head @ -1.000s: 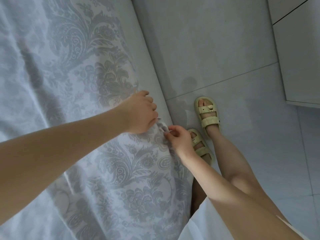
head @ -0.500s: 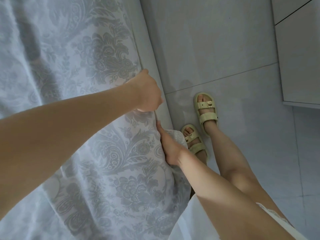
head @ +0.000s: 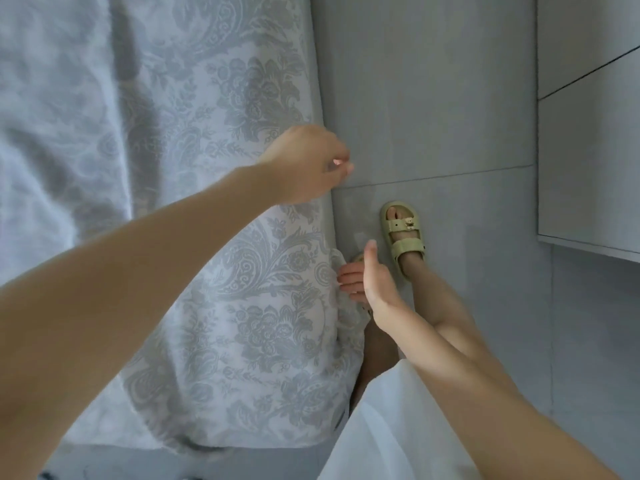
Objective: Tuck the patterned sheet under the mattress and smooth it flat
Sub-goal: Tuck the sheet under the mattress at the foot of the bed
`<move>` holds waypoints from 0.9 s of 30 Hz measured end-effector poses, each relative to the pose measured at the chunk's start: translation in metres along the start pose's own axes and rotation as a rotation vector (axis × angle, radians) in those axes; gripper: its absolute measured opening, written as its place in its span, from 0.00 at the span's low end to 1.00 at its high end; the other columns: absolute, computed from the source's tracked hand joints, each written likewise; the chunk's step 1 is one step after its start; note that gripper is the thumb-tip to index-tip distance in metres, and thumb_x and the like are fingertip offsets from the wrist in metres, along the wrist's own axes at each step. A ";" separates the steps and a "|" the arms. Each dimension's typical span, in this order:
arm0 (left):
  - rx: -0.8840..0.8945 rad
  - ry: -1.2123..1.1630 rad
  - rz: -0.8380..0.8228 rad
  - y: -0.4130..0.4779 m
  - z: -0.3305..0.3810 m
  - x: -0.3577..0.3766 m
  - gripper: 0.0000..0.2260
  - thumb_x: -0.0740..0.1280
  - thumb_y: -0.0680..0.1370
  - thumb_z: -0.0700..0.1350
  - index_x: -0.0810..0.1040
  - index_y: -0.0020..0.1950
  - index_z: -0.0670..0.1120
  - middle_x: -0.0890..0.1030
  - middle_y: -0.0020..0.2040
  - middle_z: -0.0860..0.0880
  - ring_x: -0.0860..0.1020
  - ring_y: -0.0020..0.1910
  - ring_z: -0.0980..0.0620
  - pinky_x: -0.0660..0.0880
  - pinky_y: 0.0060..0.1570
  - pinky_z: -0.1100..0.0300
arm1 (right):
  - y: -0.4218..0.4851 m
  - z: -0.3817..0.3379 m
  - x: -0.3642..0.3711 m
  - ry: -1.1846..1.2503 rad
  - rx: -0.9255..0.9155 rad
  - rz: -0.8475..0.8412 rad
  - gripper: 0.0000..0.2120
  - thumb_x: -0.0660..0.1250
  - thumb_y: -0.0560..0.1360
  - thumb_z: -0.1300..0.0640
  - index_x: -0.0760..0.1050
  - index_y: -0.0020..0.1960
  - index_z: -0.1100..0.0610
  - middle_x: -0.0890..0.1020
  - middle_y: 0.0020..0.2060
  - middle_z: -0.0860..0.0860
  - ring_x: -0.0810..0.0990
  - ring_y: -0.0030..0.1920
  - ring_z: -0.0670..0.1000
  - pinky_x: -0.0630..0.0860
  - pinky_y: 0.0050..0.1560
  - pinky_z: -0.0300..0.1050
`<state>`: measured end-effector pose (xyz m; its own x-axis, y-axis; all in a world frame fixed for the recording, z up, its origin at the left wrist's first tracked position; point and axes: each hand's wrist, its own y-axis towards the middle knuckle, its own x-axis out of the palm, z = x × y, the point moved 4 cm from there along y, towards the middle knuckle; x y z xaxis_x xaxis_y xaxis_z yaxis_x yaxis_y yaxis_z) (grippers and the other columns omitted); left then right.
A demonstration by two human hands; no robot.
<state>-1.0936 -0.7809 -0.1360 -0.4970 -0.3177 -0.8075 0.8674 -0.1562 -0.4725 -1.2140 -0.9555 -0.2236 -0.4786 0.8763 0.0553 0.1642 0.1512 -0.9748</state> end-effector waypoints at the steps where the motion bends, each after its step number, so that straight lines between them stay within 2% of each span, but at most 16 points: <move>1: -0.024 -0.054 0.066 -0.016 -0.002 -0.008 0.15 0.57 0.81 0.50 0.80 0.52 0.43 0.80 0.49 0.47 0.74 0.53 0.47 0.66 0.51 0.57 | -0.011 -0.013 -0.008 -0.077 -0.085 0.057 0.33 0.45 0.80 0.38 0.80 0.45 0.59 0.84 0.40 0.56 0.82 0.46 0.56 0.78 0.52 0.50; 4: -0.116 -0.202 0.269 -0.068 -0.011 -0.022 0.14 0.59 0.80 0.47 0.81 0.47 0.41 0.81 0.45 0.47 0.75 0.48 0.46 0.70 0.50 0.56 | -0.043 -0.051 -0.015 -0.241 -0.266 0.041 0.20 0.56 0.80 0.47 0.79 0.45 0.60 0.84 0.39 0.56 0.81 0.40 0.53 0.75 0.40 0.43; 6: -0.219 -0.280 0.371 -0.106 -0.017 -0.023 0.14 0.59 0.79 0.47 0.81 0.45 0.41 0.82 0.43 0.47 0.77 0.46 0.45 0.73 0.49 0.53 | -0.062 -0.074 -0.005 -0.362 -0.329 -0.032 0.13 0.60 0.79 0.54 0.78 0.43 0.59 0.82 0.36 0.55 0.78 0.37 0.51 0.74 0.37 0.41; 8: -0.347 -0.328 0.441 -0.145 -0.023 -0.016 0.14 0.59 0.78 0.47 0.82 0.45 0.41 0.83 0.44 0.47 0.78 0.46 0.45 0.73 0.48 0.55 | -0.079 -0.092 0.011 -0.500 -0.375 -0.091 0.09 0.62 0.78 0.58 0.77 0.41 0.58 0.82 0.35 0.53 0.77 0.35 0.49 0.74 0.37 0.41; 12: -0.703 -0.455 0.609 -0.226 -0.025 0.007 0.09 0.63 0.79 0.43 0.82 0.47 0.43 0.83 0.47 0.49 0.77 0.49 0.48 0.64 0.47 0.65 | -0.109 -0.114 0.053 -0.779 -0.488 -0.221 0.06 0.66 0.77 0.60 0.76 0.41 0.55 0.81 0.35 0.51 0.78 0.34 0.47 0.74 0.35 0.37; 15: -1.046 -0.614 0.726 -0.283 -0.011 0.041 0.10 0.62 0.80 0.45 0.82 0.47 0.43 0.80 0.43 0.52 0.74 0.45 0.51 0.64 0.43 0.62 | -0.129 -0.116 0.091 -1.015 -0.556 -0.352 0.07 0.67 0.76 0.60 0.75 0.39 0.53 0.82 0.35 0.50 0.78 0.35 0.46 0.72 0.36 0.35; 18: -1.397 -0.825 0.880 -0.330 0.020 0.086 0.13 0.62 0.79 0.45 0.79 0.41 0.39 0.78 0.37 0.46 0.73 0.38 0.49 0.66 0.37 0.55 | -0.142 -0.098 0.126 -1.304 -0.595 -0.492 0.05 0.67 0.75 0.59 0.76 0.40 0.54 0.82 0.36 0.51 0.79 0.38 0.48 0.75 0.39 0.40; 21: -1.734 -1.132 1.064 -0.356 0.068 0.140 0.13 0.62 0.78 0.44 0.76 0.39 0.37 0.76 0.35 0.41 0.71 0.35 0.48 0.65 0.36 0.56 | -0.150 -0.069 0.150 -1.577 -0.665 -0.608 0.04 0.67 0.75 0.57 0.77 0.41 0.53 0.82 0.38 0.50 0.81 0.42 0.50 0.78 0.46 0.48; 24: -2.018 -1.425 1.269 -0.363 0.124 0.202 0.11 0.63 0.76 0.42 0.75 0.35 0.42 0.77 0.34 0.44 0.73 0.37 0.47 0.67 0.38 0.55 | -0.156 -0.028 0.167 -1.841 -0.717 -0.754 0.04 0.66 0.76 0.56 0.78 0.44 0.54 0.81 0.39 0.48 0.79 0.43 0.48 0.77 0.47 0.47; 25: -2.111 -1.495 1.284 -0.364 0.146 0.221 0.11 0.63 0.76 0.43 0.76 0.35 0.43 0.76 0.32 0.46 0.73 0.36 0.46 0.66 0.37 0.55 | -0.157 -0.010 0.172 -1.932 -0.728 -0.800 0.04 0.65 0.77 0.56 0.78 0.46 0.54 0.81 0.40 0.47 0.79 0.43 0.47 0.77 0.47 0.45; 27: -2.258 -1.613 1.202 -0.361 0.184 0.255 0.11 0.62 0.77 0.45 0.77 0.36 0.44 0.74 0.30 0.48 0.71 0.34 0.47 0.64 0.35 0.56 | -0.158 0.023 0.180 -2.099 -0.769 -0.878 0.05 0.64 0.77 0.55 0.78 0.48 0.53 0.80 0.41 0.45 0.78 0.44 0.46 0.76 0.46 0.42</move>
<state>-1.5290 -0.9775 -0.1069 0.6578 0.3257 -0.6791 -0.7530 0.3063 -0.5825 -1.3461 -0.8325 -0.0642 -0.3762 -0.8172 -0.4366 -0.5472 0.5762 -0.6071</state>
